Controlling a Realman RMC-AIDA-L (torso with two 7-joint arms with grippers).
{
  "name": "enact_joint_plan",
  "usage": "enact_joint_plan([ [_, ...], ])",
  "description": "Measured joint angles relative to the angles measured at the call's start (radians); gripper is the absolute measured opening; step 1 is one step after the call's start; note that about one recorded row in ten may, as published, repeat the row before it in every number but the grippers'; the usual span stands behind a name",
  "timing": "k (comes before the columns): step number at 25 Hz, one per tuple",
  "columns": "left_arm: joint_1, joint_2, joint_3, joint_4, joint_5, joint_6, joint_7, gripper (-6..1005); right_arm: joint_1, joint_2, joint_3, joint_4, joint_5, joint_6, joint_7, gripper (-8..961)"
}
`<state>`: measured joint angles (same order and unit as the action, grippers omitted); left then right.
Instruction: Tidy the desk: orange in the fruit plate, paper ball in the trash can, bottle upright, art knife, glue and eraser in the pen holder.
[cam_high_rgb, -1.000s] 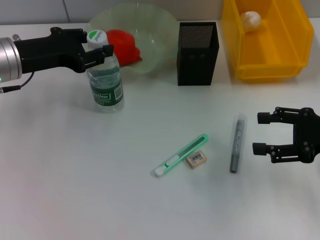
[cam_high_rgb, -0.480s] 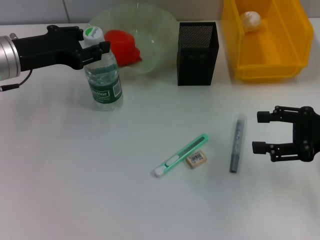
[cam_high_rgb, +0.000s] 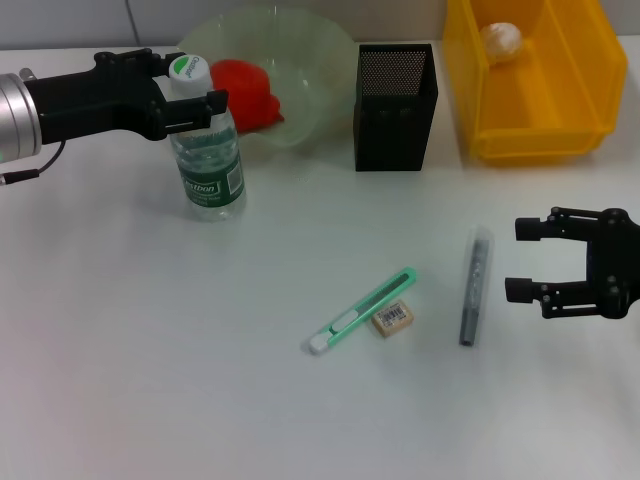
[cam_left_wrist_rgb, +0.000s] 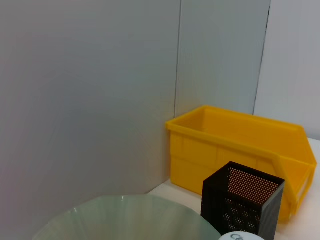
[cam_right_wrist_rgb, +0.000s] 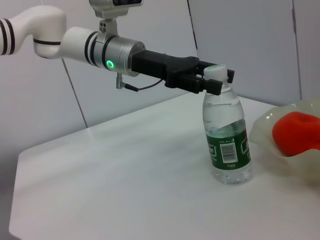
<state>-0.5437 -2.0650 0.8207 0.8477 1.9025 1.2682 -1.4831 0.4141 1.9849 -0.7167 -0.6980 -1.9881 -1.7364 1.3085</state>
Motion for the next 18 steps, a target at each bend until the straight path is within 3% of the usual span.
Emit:
enact_joint_plan([
  [3, 0.000, 0.001, 0.000, 0.000, -0.001, 0.002, 0.001, 685, 0.000, 0.000, 0.003, 0.000, 0.000, 0.000, 0.000, 835],
  [7, 0.000, 0.002, -0.001, 0.003, -0.012, 0.012, 0.002, 771, 0.000, 0.000, 0.012, 0.000, 0.000, 0.000, 0.000, 835],
  [10, 0.008, 0.006, -0.021, 0.007, -0.097, 0.052, 0.000, 793, 0.000, 0.000, 0.019, 0.000, 0.000, 0.000, 0.006, 835],
  [14, 0.037, 0.031, -0.107, -0.003, -0.313, 0.226, -0.012, 793, 0.004, -0.003, 0.035, 0.000, 0.000, -0.012, 0.021, 835],
  [16, 0.043, 0.038, -0.115, -0.008, -0.345, 0.273, -0.016, 793, 0.007, -0.005, 0.039, 0.000, 0.000, -0.015, 0.034, 835],
  [18, 0.058, 0.064, -0.115, -0.060, -0.400, 0.497, -0.021, 793, 0.021, -0.009, 0.041, -0.011, 0.001, -0.022, 0.084, 835],
])
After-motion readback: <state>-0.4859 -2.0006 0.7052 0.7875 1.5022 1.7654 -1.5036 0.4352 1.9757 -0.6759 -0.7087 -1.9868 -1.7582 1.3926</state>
